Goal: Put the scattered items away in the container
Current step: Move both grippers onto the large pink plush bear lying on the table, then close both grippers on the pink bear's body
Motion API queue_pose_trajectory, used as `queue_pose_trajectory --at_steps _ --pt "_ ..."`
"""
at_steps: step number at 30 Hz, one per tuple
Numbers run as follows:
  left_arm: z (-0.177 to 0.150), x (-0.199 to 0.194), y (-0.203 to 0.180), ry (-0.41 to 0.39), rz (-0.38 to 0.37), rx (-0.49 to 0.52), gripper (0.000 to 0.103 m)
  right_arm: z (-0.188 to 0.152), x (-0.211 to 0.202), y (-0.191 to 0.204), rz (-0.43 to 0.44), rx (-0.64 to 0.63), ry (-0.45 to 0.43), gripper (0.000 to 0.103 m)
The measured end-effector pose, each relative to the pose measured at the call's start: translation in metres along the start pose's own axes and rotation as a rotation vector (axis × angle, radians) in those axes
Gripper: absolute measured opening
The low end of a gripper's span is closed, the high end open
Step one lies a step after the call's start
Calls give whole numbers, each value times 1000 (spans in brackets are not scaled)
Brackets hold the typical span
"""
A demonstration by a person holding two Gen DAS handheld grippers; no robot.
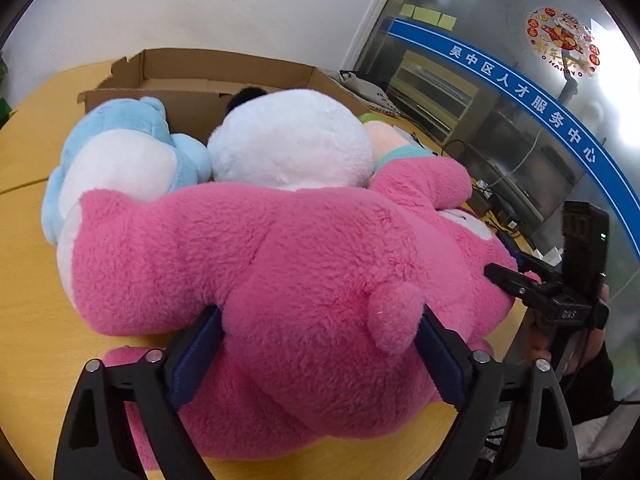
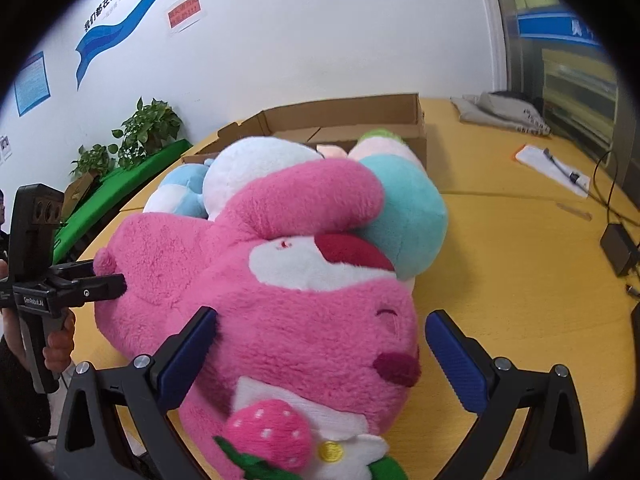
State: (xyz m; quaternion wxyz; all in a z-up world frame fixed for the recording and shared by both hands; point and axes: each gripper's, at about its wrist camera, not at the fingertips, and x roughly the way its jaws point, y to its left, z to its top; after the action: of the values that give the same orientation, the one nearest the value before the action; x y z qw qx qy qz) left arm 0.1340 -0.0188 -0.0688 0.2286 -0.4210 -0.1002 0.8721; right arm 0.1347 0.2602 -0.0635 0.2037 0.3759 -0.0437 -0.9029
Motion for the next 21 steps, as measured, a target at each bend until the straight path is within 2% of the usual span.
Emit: queue_pose_trajectory --at_steps 3,8,10,11,13,17,21 --pt "1 -2 -1 8 -12 -5 82 -3 11 -13 60 87 25 102" --pt "-1 -7 -3 0 -9 -7 73 -2 16 -4 47 35 27 101" --pt "-3 -13 -9 -13 2 1 67 0 11 2 53 3 23 87" --pt "-4 -17 -11 -20 4 4 63 1 6 7 51 -18 14 85" --pt "-7 -22 -14 -20 8 0 62 -1 -2 12 52 -33 3 76" --pt "-16 -33 -19 -11 12 -12 58 -5 -16 17 66 -32 -19 71" --pt "-15 -60 -28 -58 23 -3 56 3 -40 32 69 -66 -75 71"
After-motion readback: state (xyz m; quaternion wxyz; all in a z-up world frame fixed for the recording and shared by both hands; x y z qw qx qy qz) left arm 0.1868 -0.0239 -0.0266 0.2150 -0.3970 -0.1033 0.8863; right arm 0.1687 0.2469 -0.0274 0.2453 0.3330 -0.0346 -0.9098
